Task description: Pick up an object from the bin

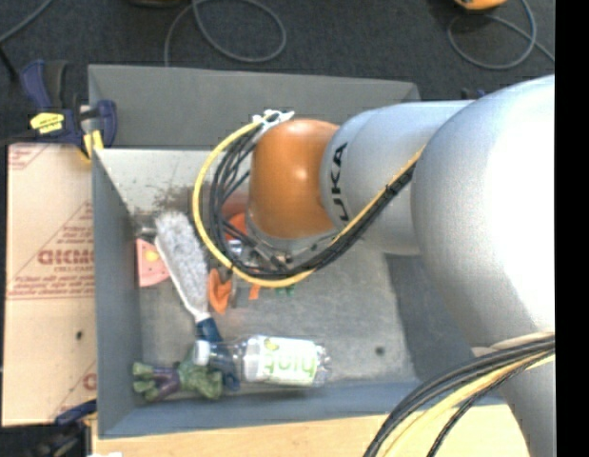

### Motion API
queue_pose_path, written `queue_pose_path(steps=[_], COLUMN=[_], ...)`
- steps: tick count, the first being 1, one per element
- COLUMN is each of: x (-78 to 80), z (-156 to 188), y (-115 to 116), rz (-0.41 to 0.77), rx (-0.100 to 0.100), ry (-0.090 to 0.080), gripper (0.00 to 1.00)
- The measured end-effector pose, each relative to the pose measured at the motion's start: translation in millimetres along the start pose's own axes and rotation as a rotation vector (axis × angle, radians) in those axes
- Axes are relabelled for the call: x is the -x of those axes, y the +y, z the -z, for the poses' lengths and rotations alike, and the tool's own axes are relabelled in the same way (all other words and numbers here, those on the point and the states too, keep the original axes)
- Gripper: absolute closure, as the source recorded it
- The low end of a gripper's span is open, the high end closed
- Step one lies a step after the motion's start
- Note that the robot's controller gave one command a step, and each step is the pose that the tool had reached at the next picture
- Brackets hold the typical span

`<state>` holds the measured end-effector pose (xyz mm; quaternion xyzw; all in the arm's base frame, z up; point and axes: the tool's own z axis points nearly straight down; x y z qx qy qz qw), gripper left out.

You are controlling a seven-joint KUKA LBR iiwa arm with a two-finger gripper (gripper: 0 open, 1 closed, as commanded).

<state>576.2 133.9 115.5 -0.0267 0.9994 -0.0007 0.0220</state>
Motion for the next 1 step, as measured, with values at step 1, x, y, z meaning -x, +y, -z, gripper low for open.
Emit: queue_pose_path(steps=[1], x=[-0.9], z=[0.1], y=[0.5], rz=[-0.01], rx=[0.0], ry=[0.002], gripper=[1.0])
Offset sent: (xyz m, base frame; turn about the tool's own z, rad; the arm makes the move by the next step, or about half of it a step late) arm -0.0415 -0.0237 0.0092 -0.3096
